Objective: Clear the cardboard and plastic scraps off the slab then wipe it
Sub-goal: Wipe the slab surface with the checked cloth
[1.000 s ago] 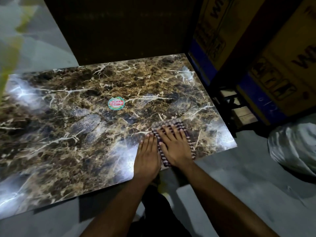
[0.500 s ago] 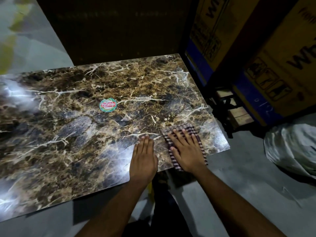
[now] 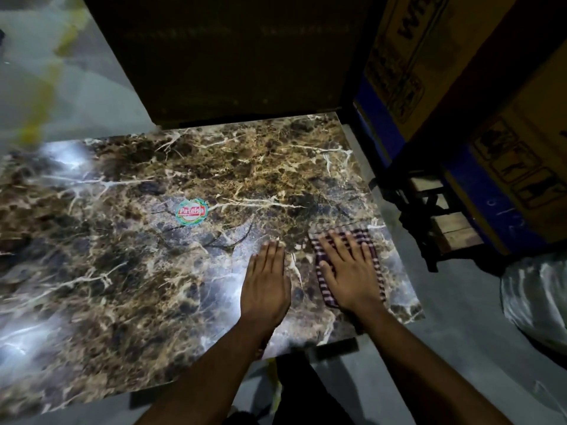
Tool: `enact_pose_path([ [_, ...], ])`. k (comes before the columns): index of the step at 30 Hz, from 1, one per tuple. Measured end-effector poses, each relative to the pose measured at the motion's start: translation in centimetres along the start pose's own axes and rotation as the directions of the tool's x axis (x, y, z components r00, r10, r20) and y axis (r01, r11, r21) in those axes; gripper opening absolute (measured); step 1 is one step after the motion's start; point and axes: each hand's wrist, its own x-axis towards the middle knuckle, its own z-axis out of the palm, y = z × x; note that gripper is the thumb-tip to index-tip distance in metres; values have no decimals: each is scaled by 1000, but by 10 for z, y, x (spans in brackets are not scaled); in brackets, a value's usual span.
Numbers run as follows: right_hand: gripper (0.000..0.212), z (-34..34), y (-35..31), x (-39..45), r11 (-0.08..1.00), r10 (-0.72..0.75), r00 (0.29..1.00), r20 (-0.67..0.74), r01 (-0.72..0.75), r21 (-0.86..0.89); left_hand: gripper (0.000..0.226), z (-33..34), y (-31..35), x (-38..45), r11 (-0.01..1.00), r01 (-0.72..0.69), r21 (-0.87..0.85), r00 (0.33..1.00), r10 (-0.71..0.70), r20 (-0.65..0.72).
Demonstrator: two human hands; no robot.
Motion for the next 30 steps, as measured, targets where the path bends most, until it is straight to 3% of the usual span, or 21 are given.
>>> enact_pose_path([
  [3,60,-8,-21,59,998,42,999,-9,-42,40,58,-2,3,22,999,43,6,999,-43,-16],
  [9,56,-13,-9,46,991,-135,990,41,134,14,58,-6,9,72,998,67,-12,998,-67,8],
  [14,60,-21,-5,130,998,-45,999,28,44,51,59,-14,9,106,996,86,-17,996,-86,-5],
  [20,58,-23,-11,120,980,-198,978,64,196,29,57,-20,9,148,991,131,-2,991,-131,-8],
  [26,62,-30,-1,203,995,-78,997,10,77,64,57,-23,6,181,991,133,-14,991,-133,-6],
  [30,60,-28,-18,217,978,-210,977,27,209,26,57,-23,5,209,986,167,-5,986,-167,-11],
])
